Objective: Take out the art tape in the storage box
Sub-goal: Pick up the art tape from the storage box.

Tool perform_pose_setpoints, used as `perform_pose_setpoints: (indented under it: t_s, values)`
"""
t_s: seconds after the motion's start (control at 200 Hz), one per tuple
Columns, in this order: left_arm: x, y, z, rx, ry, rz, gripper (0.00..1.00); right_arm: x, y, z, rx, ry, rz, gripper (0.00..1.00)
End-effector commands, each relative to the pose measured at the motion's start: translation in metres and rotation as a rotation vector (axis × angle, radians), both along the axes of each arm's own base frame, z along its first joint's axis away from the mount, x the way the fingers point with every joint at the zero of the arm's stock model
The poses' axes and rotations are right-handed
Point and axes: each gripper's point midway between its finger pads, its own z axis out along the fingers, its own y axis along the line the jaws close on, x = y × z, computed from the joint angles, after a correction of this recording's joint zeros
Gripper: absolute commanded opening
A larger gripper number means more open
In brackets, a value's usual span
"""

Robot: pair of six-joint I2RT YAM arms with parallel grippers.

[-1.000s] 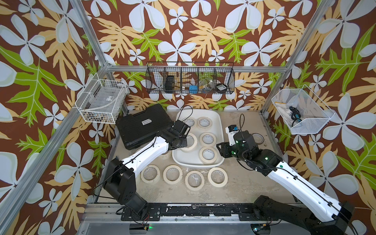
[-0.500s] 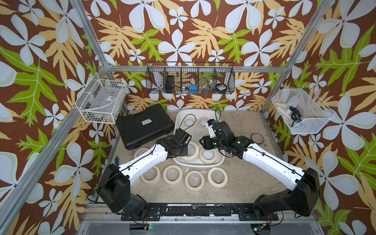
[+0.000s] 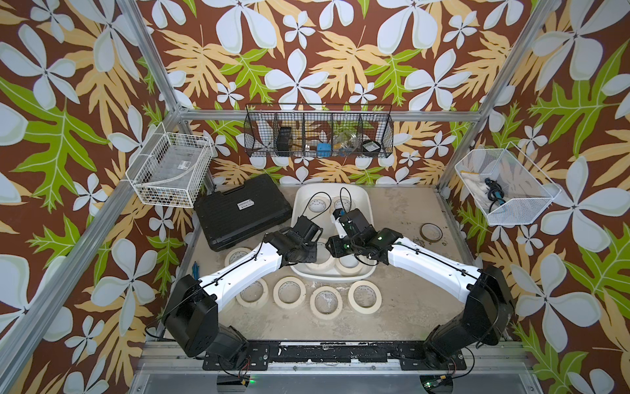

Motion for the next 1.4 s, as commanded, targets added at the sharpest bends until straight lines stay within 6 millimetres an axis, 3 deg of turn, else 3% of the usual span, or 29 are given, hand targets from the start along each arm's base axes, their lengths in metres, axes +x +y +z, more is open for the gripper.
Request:
perform_pose_setpoints:
  t_s: [0.0, 0.275, 0.565, 0.641, 0.776, 0.966, 1.076, 1.186, 1.396]
  values:
    - [0.006, -0.006, 0.006, -0.022, -0.023, -0.002, 0.08, 0.006, 0.001, 0.000, -0.033, -0.039, -0.008, 0.47]
    - [0.005, -0.005, 0.006, -0.017, -0.019, -0.004, 0.08, 0.010, 0.010, -0.009, -0.122, -0.060, 0.007, 0.43]
    - [0.003, -0.009, 0.005, -0.040, -0.007, -0.011, 0.13, 0.010, 0.011, -0.008, -0.128, -0.057, 0.003, 0.20]
    - [0.002, -0.011, 0.004, -0.048, 0.000, -0.014, 0.20, 0.009, 0.011, -0.006, -0.122, -0.061, 0.003, 0.13]
    - [0.003, -0.013, 0.014, -0.080, -0.017, -0.005, 0.44, 0.008, 0.008, -0.002, -0.126, -0.071, 0.004, 0.06]
    - [0.011, -0.004, 0.059, -0.117, -0.141, 0.026, 0.70, 0.008, 0.000, 0.016, -0.151, -0.098, 0.010, 0.02]
    - [0.014, 0.008, 0.090, -0.134, -0.217, 0.041, 0.74, 0.012, -0.013, 0.041, -0.165, -0.135, -0.003, 0.01]
    - [0.014, 0.024, 0.109, -0.143, -0.262, 0.061, 0.76, 0.020, -0.037, 0.072, -0.144, -0.180, -0.043, 0.01]
    - [0.009, 0.045, 0.106, -0.087, -0.284, 0.091, 0.80, 0.047, -0.107, 0.114, -0.099, -0.260, -0.175, 0.02]
